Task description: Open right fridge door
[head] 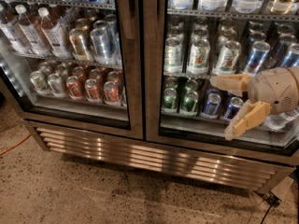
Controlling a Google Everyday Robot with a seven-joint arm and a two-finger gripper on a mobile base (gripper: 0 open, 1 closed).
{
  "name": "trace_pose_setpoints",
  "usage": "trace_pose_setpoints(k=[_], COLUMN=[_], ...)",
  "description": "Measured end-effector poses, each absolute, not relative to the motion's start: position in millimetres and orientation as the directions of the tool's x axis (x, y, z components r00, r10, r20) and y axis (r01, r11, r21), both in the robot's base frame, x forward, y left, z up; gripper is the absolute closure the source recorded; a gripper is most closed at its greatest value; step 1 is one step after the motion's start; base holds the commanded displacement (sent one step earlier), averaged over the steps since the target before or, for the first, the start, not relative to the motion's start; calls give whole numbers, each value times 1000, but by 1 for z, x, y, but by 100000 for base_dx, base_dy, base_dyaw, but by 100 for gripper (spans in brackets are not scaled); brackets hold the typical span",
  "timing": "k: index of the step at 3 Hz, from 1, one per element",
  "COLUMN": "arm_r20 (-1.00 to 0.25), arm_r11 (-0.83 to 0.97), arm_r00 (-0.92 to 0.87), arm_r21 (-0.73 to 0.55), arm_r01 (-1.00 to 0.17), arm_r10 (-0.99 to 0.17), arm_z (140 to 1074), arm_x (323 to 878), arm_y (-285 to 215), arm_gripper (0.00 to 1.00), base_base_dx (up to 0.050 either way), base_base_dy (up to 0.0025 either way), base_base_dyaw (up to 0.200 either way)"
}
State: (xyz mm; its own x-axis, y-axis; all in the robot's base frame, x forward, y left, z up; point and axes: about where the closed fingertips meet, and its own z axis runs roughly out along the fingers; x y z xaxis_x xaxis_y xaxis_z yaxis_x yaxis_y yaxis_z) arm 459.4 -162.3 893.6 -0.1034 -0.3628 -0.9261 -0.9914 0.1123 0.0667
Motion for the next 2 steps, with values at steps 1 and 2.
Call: trace_pose_setpoints(k=[1, 2], arm_r20=[-963, -988], arm_r11=[70, -139], arm_r00=[-102, -152], arm_r21=[87, 145], arm_r01=[-994, -980], arm_r10=[-248, 43], arm_z=[897, 900], arm_x=[457, 450], arm_y=[-163, -150], arm_gripper=[0, 0], base_base_dx=[0, 0], base_base_dy=[0, 0], base_base_dyaw=[0, 0])
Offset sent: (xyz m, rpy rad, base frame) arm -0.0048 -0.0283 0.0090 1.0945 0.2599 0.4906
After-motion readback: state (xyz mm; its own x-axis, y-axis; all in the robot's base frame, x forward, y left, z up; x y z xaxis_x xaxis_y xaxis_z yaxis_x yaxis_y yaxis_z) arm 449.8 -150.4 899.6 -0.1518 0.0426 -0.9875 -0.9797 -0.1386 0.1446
